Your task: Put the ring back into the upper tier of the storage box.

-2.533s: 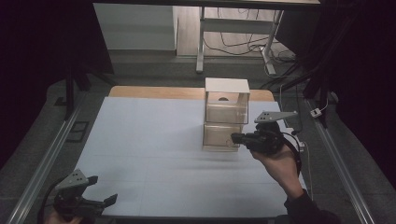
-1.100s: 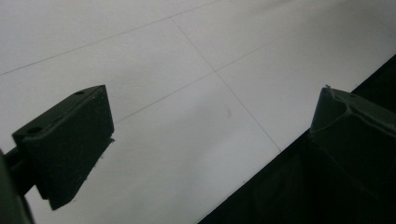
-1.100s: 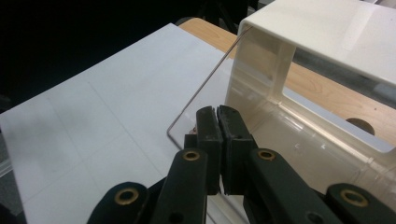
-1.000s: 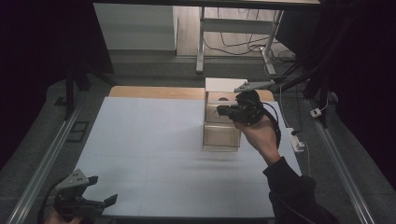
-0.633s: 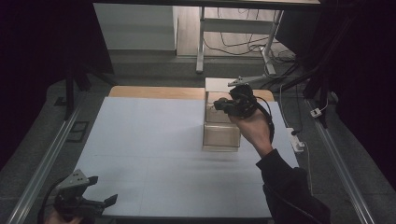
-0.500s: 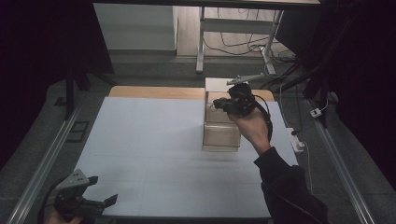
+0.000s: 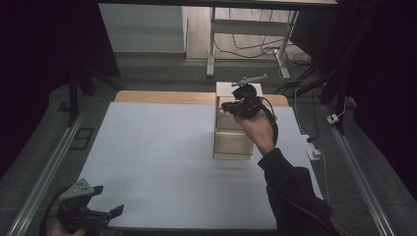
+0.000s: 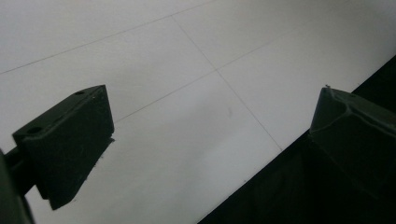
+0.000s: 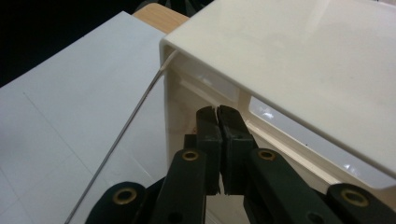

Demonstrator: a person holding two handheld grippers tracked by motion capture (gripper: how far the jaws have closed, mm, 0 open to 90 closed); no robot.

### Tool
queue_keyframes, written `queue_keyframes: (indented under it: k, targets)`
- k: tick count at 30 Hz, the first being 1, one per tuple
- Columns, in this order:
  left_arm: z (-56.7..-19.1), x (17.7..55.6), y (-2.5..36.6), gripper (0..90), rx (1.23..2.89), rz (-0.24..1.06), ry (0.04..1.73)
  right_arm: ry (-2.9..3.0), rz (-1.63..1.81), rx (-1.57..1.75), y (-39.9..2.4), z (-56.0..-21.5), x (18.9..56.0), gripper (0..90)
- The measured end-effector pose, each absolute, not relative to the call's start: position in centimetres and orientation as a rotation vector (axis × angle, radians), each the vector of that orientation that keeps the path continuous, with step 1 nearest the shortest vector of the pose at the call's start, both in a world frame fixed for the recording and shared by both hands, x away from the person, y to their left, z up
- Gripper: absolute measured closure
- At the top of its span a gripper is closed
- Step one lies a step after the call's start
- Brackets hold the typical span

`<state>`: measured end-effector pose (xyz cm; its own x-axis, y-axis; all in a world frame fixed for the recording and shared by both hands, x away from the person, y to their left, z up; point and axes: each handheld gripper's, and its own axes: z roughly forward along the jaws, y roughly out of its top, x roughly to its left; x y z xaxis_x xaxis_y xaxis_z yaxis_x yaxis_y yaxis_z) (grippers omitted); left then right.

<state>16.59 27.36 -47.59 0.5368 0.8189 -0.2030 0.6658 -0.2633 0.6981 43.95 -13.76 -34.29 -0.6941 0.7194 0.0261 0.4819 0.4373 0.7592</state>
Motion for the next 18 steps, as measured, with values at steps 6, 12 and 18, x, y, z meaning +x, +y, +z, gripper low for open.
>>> queue_keyframes:
  k: [6,12,18]
  targets:
    - [-47.59,16.6,27.37,0.0,2.011,0.253,1.201,2.392,1.084,1.038,-13.23,-34.41,44.36,86.5]
    - [-47.59,16.6,27.36,0.0,2.013,0.255,1.203,2.396,1.05,1.027,-12.97,-34.49,44.53,79.6]
    - [-47.59,16.6,27.35,0.0,2.012,0.253,1.204,2.41,1.064,1.029,-13.29,-34.37,44.46,75.7]
